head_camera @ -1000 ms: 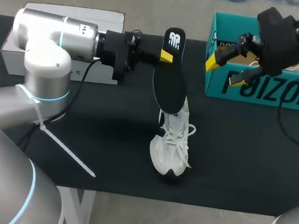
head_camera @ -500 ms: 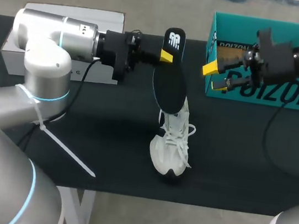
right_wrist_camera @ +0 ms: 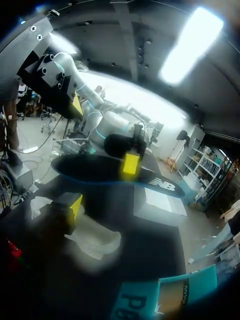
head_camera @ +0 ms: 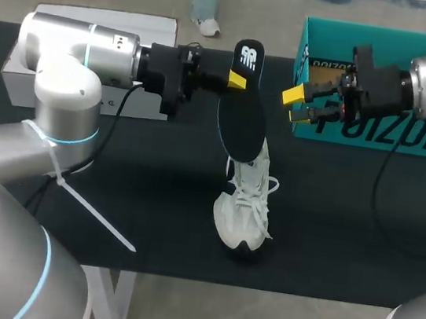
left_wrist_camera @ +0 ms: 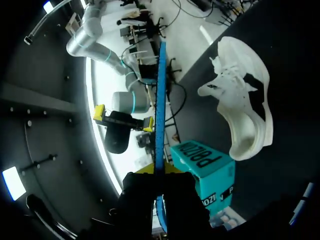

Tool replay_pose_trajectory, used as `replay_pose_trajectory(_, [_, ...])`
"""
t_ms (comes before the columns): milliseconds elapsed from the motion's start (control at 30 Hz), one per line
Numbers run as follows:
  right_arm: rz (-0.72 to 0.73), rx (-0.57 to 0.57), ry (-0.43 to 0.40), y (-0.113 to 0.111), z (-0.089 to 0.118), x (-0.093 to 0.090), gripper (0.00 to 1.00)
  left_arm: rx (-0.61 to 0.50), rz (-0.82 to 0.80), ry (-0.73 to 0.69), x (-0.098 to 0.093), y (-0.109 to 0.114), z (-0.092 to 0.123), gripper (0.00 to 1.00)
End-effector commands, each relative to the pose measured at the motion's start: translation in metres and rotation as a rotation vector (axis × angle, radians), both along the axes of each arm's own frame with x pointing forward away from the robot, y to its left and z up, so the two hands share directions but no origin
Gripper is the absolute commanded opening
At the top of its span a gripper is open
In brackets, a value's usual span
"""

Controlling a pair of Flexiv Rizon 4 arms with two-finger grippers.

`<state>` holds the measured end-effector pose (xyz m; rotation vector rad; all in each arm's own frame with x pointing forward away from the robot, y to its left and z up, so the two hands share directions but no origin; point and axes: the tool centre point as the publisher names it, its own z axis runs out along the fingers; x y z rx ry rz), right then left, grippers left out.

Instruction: Take the shoe out of the shoebox, open the shoe tongue, remove and reinsert the insole, then place the shoe into the shoebox

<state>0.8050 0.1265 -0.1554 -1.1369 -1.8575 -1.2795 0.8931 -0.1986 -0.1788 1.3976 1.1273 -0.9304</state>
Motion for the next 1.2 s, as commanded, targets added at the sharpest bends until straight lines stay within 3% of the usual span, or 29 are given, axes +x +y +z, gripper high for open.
replay_pose_trajectory(33, [0.045,-0.016,0.017,0.012,-0.004,0.024,1.0,-0.002,0.002,-0.002,0.0,-0.001,-0.001,0.0])
replay_pose_trajectory(467, [0.065,-0.005,-0.01,0.03,-0.022,0.053,1.0,-0.002,0.002,-0.002,0.0,-0.001,-0.001,0.0])
replay_pose_trajectory(867, [0.103,0.052,0.022,0.052,-0.031,0.038,1.0,-0.002,0.002,-0.002,0.0,-0.001,-0.001,0.0])
replay_pose_trajectory(1200, [0.102,0.084,0.034,0.054,-0.029,0.026,1.0,-0.002,0.002,-0.002,0.0,-0.001,-0.001,0.0])
